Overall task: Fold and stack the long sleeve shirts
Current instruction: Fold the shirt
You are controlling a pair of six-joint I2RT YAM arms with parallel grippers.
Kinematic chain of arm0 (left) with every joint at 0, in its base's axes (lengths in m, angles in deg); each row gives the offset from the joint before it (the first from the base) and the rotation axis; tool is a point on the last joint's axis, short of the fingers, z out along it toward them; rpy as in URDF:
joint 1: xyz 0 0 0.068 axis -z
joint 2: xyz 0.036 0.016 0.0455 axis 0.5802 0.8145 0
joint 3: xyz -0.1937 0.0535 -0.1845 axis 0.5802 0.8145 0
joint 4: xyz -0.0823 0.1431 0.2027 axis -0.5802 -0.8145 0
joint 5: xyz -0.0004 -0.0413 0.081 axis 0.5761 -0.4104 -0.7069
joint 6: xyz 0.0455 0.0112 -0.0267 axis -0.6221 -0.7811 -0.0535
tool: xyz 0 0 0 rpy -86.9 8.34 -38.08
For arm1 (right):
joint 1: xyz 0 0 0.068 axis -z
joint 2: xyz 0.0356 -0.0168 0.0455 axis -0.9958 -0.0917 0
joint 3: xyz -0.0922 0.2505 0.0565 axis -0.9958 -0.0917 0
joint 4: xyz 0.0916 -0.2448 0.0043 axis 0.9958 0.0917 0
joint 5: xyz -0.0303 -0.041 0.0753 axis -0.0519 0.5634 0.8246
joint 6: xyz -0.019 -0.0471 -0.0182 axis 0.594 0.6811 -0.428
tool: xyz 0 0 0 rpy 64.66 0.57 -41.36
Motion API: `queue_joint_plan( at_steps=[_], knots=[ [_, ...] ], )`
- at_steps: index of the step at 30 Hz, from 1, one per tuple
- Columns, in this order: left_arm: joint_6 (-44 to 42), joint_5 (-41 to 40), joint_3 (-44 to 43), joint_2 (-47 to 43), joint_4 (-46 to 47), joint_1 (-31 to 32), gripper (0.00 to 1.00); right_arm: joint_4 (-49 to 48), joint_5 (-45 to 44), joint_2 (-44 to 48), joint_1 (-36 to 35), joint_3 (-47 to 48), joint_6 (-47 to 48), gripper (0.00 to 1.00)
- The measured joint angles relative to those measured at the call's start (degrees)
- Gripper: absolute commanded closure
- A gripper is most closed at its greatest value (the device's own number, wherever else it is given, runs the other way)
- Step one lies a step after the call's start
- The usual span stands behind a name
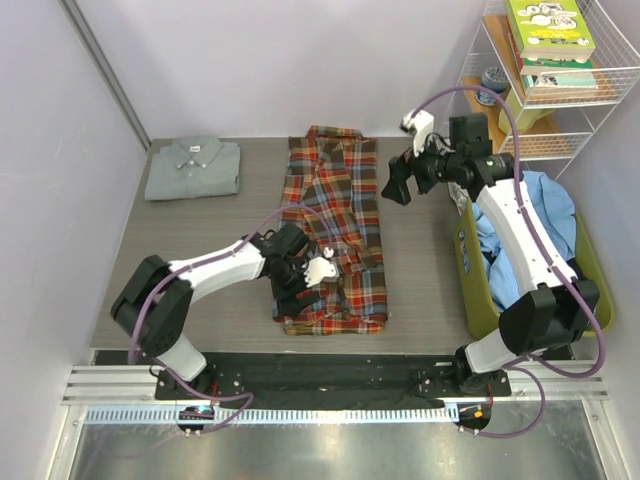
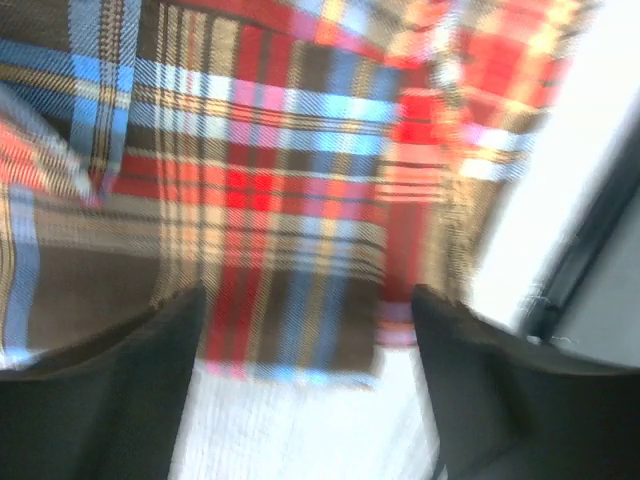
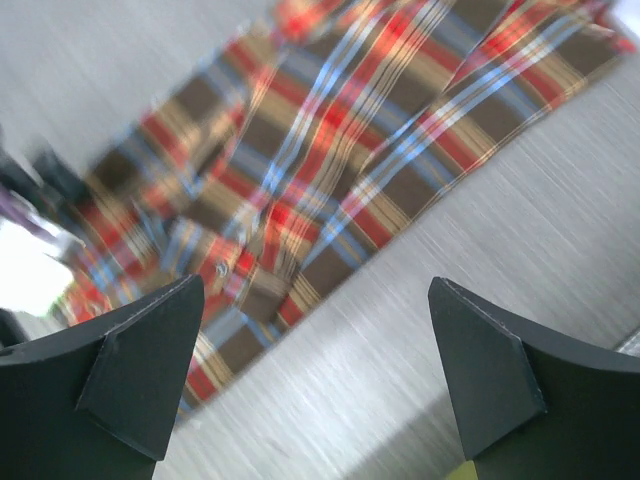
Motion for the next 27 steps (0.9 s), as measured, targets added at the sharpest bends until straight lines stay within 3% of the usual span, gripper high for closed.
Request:
queue_joint_plan(
  at_steps=[1, 6, 10, 15, 17, 22, 27],
  knots=[
    [0.1, 0.8, 0.3, -1.7, -0.8, -0.2, 0.01, 0.5, 0.7, 0.0, -0.2, -1.3, 2.5, 0.0],
    [1.6, 4.0, 1.3, -21.7, -1.5, -0.6, 0.0, -1.2, 2.0, 7.7, -1.7, -21.4, 15.5, 0.0],
    [2.3, 4.6, 4.0, -33.9, 1.5, -0.7, 0.0, -2.3, 1.3, 21.0, -10.5, -40.9, 24.9, 0.0],
    [-3.6, 6.0, 8.3, -30.1, -0.8, -0.7, 0.0, -8.8, 0.4, 32.0, -19.1, -56.5, 33.6, 0.03],
    [-8.0, 5.3, 11.8, -27.7, -0.6, -0.9, 0.0, -10.9, -0.8, 32.2, -21.2, -60.0, 35.9, 0.08],
    [-19.9, 3.4, 23.8, -31.1, 1.1, -1.1, 0.01, -15.8, -4.0, 30.0, -26.3, -64.1, 40.3, 0.12],
    [-27.8, 3.5, 26.9, -29.6, 5.5, -1.1, 0.03, -22.2, -6.0, 26.6, -29.6, -66.8, 44.7, 0.17]
  ],
)
